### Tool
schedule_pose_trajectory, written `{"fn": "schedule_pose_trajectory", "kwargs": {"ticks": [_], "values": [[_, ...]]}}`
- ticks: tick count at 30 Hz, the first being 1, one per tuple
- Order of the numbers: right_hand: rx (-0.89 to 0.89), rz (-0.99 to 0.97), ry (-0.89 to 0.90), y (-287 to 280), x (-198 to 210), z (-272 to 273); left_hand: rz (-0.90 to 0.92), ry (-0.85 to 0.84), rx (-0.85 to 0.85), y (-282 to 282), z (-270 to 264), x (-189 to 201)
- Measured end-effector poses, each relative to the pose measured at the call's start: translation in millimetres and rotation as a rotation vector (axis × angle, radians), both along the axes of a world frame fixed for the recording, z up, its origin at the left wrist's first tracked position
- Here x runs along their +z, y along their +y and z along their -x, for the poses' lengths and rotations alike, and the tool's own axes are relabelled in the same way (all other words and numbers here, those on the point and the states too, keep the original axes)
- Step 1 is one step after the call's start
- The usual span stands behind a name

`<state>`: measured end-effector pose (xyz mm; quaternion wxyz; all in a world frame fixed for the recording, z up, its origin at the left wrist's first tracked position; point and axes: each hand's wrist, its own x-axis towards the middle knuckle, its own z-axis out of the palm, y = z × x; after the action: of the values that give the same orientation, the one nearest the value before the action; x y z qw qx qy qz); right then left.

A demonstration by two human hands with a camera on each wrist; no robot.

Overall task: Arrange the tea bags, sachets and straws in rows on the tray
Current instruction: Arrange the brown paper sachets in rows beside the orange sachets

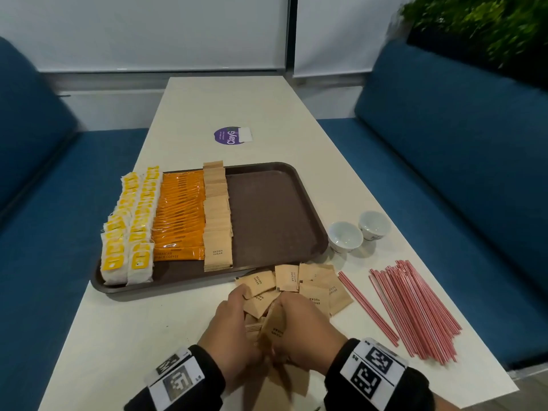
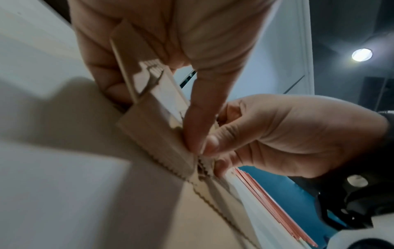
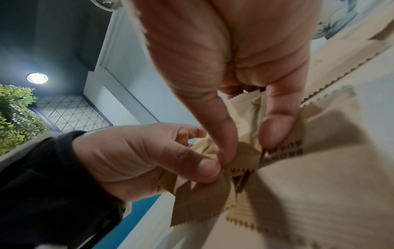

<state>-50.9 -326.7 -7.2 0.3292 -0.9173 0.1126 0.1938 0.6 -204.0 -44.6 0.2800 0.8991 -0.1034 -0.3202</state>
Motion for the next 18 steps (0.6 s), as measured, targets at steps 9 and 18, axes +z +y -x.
{"fn": "schedule_pose_trajectory", "kwargs": {"ticks": [9, 18], "values": [[-0.112, -0.154, -0.052, 6.6, -21.0, -7.0, 0.094, -0.065, -0.074, 20.0, -6.6, -2.8], [-0.17, -0.275, -0.162, 3.0, -21.5, -12.7, 0.36, -0.026, 0.054, 35.3, -13.3, -9.8]]}}
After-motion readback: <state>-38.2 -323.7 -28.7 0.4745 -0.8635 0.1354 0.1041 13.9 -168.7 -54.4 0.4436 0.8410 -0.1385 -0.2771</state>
